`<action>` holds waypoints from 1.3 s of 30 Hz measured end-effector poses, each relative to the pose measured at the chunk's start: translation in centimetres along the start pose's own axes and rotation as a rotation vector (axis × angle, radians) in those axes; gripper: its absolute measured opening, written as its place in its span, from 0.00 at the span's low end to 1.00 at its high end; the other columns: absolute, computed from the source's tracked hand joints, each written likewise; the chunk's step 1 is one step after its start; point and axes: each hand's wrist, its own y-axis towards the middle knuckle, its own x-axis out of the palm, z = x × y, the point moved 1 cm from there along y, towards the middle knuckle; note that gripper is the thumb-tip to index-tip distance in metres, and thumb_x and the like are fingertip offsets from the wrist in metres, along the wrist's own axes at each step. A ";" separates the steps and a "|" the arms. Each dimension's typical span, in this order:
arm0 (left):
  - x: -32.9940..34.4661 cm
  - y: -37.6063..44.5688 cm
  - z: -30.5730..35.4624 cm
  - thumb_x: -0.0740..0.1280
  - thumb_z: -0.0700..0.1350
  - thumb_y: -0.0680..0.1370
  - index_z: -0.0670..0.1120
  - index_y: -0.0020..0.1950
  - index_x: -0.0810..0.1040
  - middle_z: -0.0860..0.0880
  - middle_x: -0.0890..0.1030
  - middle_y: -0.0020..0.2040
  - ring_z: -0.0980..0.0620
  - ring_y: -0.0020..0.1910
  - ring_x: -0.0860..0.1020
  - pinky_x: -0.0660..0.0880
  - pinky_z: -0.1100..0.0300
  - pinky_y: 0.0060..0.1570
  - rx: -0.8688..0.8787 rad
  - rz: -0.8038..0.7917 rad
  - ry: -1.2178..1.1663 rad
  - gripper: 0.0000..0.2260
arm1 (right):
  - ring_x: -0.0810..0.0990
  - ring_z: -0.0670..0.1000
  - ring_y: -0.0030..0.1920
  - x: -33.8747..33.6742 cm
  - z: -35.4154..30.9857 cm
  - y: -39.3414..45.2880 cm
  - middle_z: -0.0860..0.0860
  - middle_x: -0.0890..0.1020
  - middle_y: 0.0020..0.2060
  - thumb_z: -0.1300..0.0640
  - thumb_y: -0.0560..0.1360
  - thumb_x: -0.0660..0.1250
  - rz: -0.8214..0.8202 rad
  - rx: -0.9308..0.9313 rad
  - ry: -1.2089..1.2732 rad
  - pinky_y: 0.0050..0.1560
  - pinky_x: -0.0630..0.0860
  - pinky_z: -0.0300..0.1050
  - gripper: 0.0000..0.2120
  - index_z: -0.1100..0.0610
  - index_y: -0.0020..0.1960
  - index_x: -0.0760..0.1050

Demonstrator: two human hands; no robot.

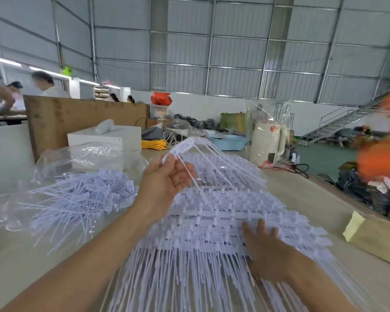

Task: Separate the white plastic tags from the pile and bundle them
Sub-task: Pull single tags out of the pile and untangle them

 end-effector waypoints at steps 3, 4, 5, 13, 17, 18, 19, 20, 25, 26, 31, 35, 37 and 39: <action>0.3 0.6 2.2 0.55 0.42 0.82 0.45 0.40 0.72 0.49 0.79 0.29 0.53 0.26 0.77 0.77 0.63 0.30 0.002 -0.052 -0.156 0.12 | 0.43 0.66 0.75 -1.0 1.0 0.0 0.58 0.38 0.75 0.49 0.79 0.61 -0.040 -0.096 -0.026 0.71 0.58 0.63 0.39 0.52 0.77 0.37; 0.2 1.0 2.6 0.56 0.43 0.82 0.45 0.38 0.73 0.49 0.78 0.27 0.54 0.25 0.75 0.75 0.63 0.29 -0.021 -0.058 -0.202 0.14 | 0.45 0.63 0.76 -1.7 1.4 -0.4 0.56 0.39 0.76 0.45 0.77 0.62 -0.073 -0.147 -0.032 0.72 0.58 0.59 0.41 0.51 0.77 0.38; 0.1 1.3 2.8 0.57 0.43 0.82 0.45 0.36 0.75 0.49 0.76 0.26 0.54 0.24 0.73 0.74 0.64 0.28 -0.051 -0.057 -0.223 0.16 | 0.47 0.59 0.76 -2.5 2.0 -0.9 0.53 0.41 0.77 0.41 0.75 0.63 -0.096 -0.191 -0.034 0.73 0.57 0.55 0.41 0.49 0.77 0.41; -3.5 2.0 -3.1 0.62 0.38 0.79 0.43 0.35 0.70 0.46 0.71 0.24 0.51 0.22 0.70 0.64 0.66 0.24 -0.406 -0.040 0.583 0.12 | 0.70 0.46 0.66 -7.4 7.0 0.6 0.48 0.69 0.69 0.49 0.79 0.60 0.036 -0.163 0.040 0.66 0.65 0.38 0.23 0.52 0.73 0.64; -3.8 2.1 -3.9 0.62 0.43 0.81 0.42 0.41 0.73 0.45 0.79 0.26 0.51 0.21 0.75 0.66 0.67 0.21 -0.316 -0.127 0.863 0.09 | 0.66 0.48 0.69 -7.4 7.3 3.8 0.50 0.68 0.70 0.58 0.80 0.56 0.233 -0.065 -0.086 0.67 0.60 0.38 0.17 0.54 0.69 0.68; -3.6 2.0 -4.0 0.62 0.44 0.81 0.42 0.42 0.73 0.45 0.80 0.27 0.52 0.20 0.75 0.67 0.67 0.20 -0.285 -0.147 0.920 0.09 | 0.68 0.48 0.68 -7.6 6.4 4.4 0.50 0.71 0.68 0.58 0.80 0.56 0.320 -0.090 -0.079 0.66 0.60 0.38 0.17 0.55 0.68 0.70; -3.4 1.9 -4.1 0.62 0.44 0.81 0.43 0.43 0.73 0.45 0.80 0.27 0.53 0.20 0.76 0.68 0.66 0.20 -0.253 -0.158 0.962 0.08 | 0.70 0.49 0.66 -7.8 5.0 4.7 0.51 0.74 0.66 0.59 0.80 0.56 0.404 -0.159 -0.044 0.64 0.62 0.37 0.16 0.56 0.67 0.72; -3.1 1.8 -4.2 0.62 0.43 0.81 0.45 0.42 0.73 0.45 0.80 0.27 0.53 0.20 0.76 0.69 0.66 0.20 -0.224 -0.165 0.980 0.08 | 0.73 0.50 0.63 -7.9 3.3 5.0 0.52 0.76 0.63 0.58 0.81 0.57 0.461 -0.242 0.052 0.61 0.63 0.37 0.15 0.57 0.65 0.73; -2.9 1.6 -3.6 0.62 0.42 0.80 0.44 0.39 0.74 0.45 0.81 0.28 0.49 0.21 0.77 0.71 0.62 0.23 -0.031 -0.183 0.955 0.10 | 0.79 0.54 0.51 -6.9 -4.2 7.0 0.59 0.81 0.51 0.51 0.79 0.62 0.333 -0.535 0.453 0.53 0.72 0.44 0.16 0.64 0.57 0.77; -2.9 1.5 -3.5 0.63 0.42 0.80 0.44 0.39 0.74 0.45 0.81 0.28 0.48 0.21 0.77 0.70 0.62 0.23 -0.005 -0.173 0.934 0.10 | 0.80 0.51 0.44 -6.8 -4.8 7.4 0.56 0.82 0.44 0.51 0.79 0.62 0.282 -0.560 0.497 0.47 0.73 0.41 0.15 0.63 0.51 0.79; -3.0 1.4 -3.7 0.65 0.45 0.79 0.43 0.33 0.73 0.47 0.78 0.24 0.50 0.19 0.75 0.69 0.65 0.20 0.024 -0.078 0.844 0.14 | 0.76 0.39 0.30 -6.0 -5.7 8.6 0.46 0.79 0.29 0.57 0.79 0.63 0.283 -0.690 0.659 0.38 0.73 0.33 0.13 0.59 0.38 0.79; -2.4 1.5 -3.3 0.65 0.46 0.79 0.42 0.32 0.71 0.49 0.74 0.21 0.53 0.16 0.69 0.65 0.67 0.20 0.025 -0.026 0.861 0.16 | 0.74 0.38 0.29 -5.1 -6.0 8.5 0.40 0.75 0.27 0.60 0.78 0.64 0.545 -0.761 0.618 0.36 0.69 0.33 0.13 0.53 0.35 0.76; -2.1 1.6 -3.3 0.66 0.45 0.78 0.39 0.37 0.73 0.50 0.72 0.20 0.55 0.17 0.67 0.63 0.68 0.20 -0.082 0.013 0.772 0.13 | 0.77 0.46 0.32 -4.7 -5.8 8.6 0.46 0.79 0.29 0.58 0.78 0.64 0.683 -0.755 0.481 0.35 0.70 0.40 0.09 0.57 0.41 0.80; -2.0 1.5 -3.1 0.66 0.42 0.78 0.36 0.47 0.77 0.51 0.70 0.19 0.56 0.16 0.64 0.61 0.68 0.20 -0.244 0.021 0.647 0.09 | 0.78 0.53 0.36 -4.3 -5.5 8.7 0.53 0.83 0.35 0.57 0.77 0.65 0.819 -0.744 0.305 0.34 0.66 0.41 0.07 0.56 0.44 0.81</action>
